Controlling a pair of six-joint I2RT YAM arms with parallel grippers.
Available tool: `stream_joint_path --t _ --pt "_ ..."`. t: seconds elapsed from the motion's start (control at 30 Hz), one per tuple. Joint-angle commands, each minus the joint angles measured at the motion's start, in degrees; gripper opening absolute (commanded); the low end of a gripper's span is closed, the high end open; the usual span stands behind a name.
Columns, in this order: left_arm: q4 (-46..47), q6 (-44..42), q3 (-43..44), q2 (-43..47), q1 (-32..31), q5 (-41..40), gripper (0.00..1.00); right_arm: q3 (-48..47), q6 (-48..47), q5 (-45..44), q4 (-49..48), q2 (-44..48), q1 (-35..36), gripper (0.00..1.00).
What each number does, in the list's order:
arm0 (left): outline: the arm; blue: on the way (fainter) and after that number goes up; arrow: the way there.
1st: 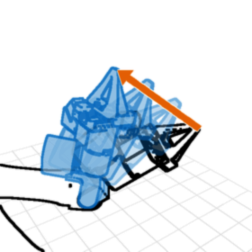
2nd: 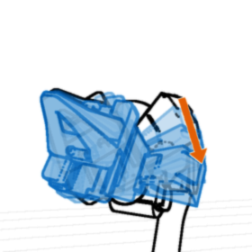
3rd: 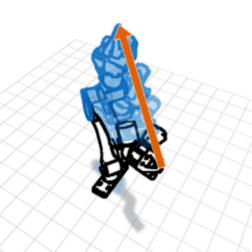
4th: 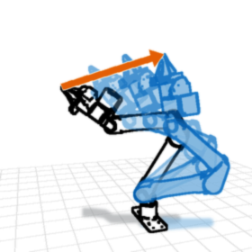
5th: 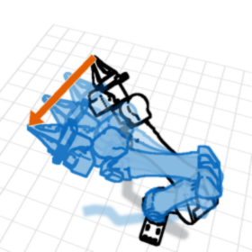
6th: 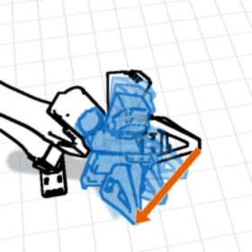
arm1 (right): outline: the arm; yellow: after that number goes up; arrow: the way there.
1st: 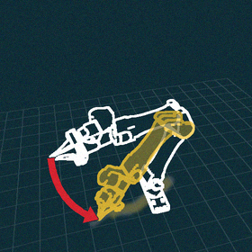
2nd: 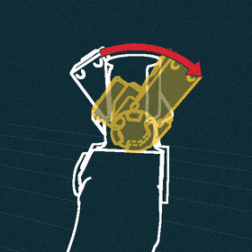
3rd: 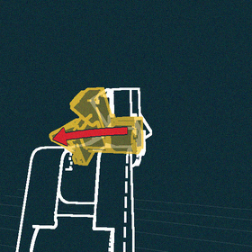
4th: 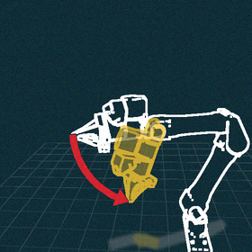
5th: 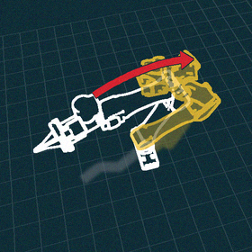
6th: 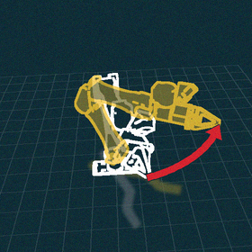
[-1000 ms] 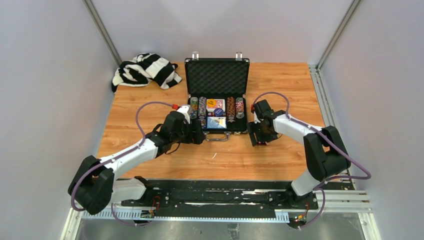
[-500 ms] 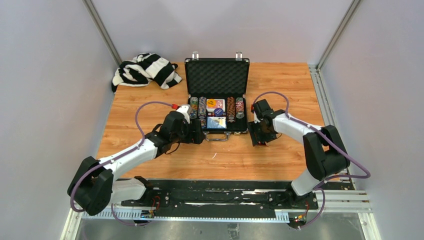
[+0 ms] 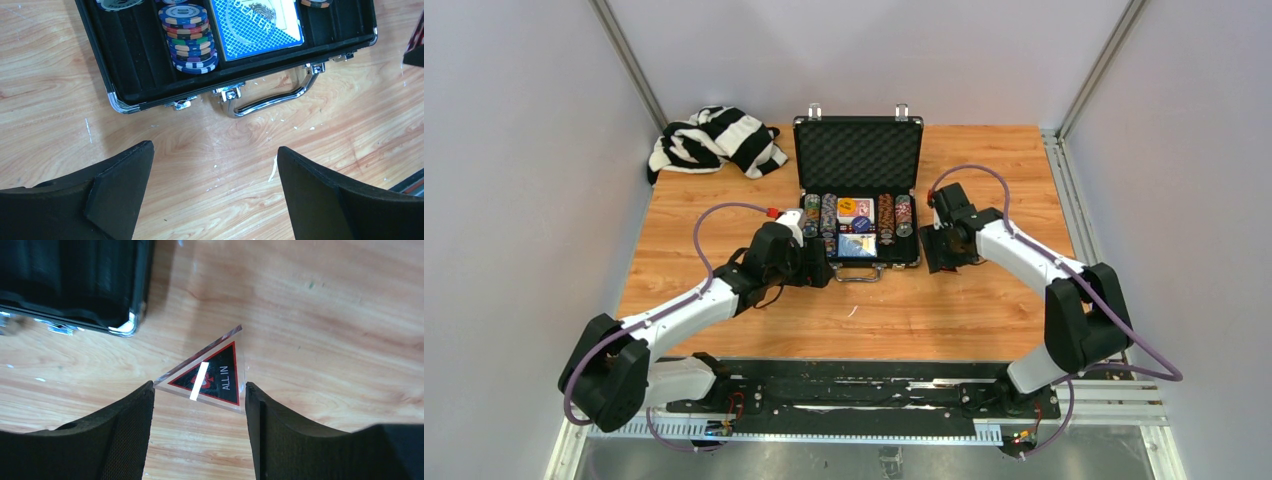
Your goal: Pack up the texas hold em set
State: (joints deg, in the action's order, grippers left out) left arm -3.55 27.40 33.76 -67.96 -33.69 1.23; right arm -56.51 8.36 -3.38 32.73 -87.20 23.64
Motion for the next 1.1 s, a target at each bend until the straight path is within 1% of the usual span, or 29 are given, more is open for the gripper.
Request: stream_joint_path --t 0.0,0.13,0.37,0.57,0.77,0.9,1.0,1.07 --pt "-0.3 0.1 1.4 1.4 -0.4 -1.4 0.98 -5.8 -0.6 -2.0 2.6 0.6 2.6 0.55" --pt "-0.8 1.3 1.2 1.7 -0.3 -2.8 1.0 -13.3 -1.3 -2.9 4.3 -3.8 5.7 0.55" --pt "-1.7 1.5 0.8 2.1 0.9 -2.9 1.0 -30.4 -2.7 -3.6 6.5 -16.9 11.4 0.55" --pt "-2.3 1.2 0.4 2.6 1.3 -2.6 1.0 -43.7 -4.9 -3.2 6.8 -29.1 13.5 0.56" --pt "-4.3 0.6 0.6 3.8 1.4 -3.6 1.0 -56.2 -7.5 -3.0 6.9 -40.0 14.0 0.56" --pt "-5.5 0.6 0.1 5.0 1.4 -5.1 1.0 -62.0 -9.2 -3.2 6.9 -45.5 13.9 0.56" --pt "-6.4 0.5 0.1 5.5 1.4 -6.4 1.0 -63.6 -9.7 -3.4 6.7 -45.8 13.9 0.65" --pt "-6.8 0.7 0.4 5.6 1.4 -7.2 0.99 -62.4 -10.1 -3.3 5.5 -44.1 14.0 0.68"
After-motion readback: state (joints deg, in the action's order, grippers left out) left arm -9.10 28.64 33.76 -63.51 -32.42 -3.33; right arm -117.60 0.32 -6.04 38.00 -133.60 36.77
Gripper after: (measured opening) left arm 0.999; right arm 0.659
